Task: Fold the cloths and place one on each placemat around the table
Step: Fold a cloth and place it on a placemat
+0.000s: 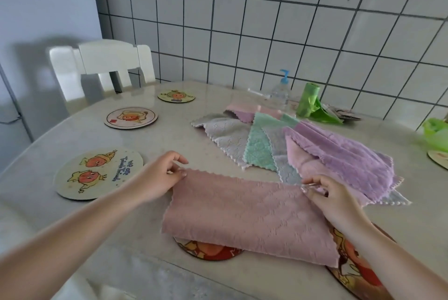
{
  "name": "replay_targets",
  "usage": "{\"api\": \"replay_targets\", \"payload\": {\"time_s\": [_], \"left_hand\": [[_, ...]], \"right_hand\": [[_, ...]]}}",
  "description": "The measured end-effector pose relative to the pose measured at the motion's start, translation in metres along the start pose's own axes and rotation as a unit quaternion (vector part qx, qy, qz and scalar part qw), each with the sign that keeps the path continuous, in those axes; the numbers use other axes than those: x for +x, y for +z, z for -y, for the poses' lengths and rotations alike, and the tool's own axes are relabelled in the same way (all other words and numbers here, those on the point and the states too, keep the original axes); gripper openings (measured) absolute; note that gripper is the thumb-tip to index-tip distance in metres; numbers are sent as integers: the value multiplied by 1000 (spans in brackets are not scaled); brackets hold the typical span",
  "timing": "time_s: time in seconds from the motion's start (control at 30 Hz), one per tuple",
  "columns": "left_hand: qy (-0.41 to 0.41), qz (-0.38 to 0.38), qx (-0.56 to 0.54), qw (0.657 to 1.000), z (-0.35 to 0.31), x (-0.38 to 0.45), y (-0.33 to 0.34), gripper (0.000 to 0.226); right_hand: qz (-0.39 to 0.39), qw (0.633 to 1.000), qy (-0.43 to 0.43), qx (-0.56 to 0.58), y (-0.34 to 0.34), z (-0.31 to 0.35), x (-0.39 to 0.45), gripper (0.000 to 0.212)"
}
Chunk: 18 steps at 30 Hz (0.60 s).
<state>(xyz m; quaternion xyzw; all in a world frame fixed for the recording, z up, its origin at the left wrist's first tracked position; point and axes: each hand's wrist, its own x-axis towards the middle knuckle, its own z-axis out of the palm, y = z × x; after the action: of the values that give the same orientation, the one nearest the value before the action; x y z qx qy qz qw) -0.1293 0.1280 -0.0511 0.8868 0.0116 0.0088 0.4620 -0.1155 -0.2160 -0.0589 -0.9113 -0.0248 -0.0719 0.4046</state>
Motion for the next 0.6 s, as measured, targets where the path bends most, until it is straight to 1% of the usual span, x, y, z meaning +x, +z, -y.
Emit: {"api": "replay_targets", "payload": {"time_s": [0.17, 0.33, 0.4, 0.5, 0.53, 0.6], "left_hand": [[13, -11, 18, 1000, 8, 15, 2, 17], [16, -16, 22, 1000, 16, 24, 3, 19], [11, -9, 32, 999, 16, 28, 3, 20], [-6, 9, 50, 999, 16, 30, 1, 28], [3, 3, 74, 997, 15, 28, 1, 32], [60, -37, 163, 984, 11, 20, 4, 39]], "right_hand": [[9, 999, 2, -53, 5, -7, 12, 17], [11, 998, 7, -68, 8, -13, 17, 13], [9, 998, -1, -69, 9, -12, 18, 16], [8, 997, -1, -78, 9, -8, 19, 17], [7, 997, 1, -79, 8, -7, 19, 17], [1, 995, -18, -100, 7, -1, 13, 18]]}}
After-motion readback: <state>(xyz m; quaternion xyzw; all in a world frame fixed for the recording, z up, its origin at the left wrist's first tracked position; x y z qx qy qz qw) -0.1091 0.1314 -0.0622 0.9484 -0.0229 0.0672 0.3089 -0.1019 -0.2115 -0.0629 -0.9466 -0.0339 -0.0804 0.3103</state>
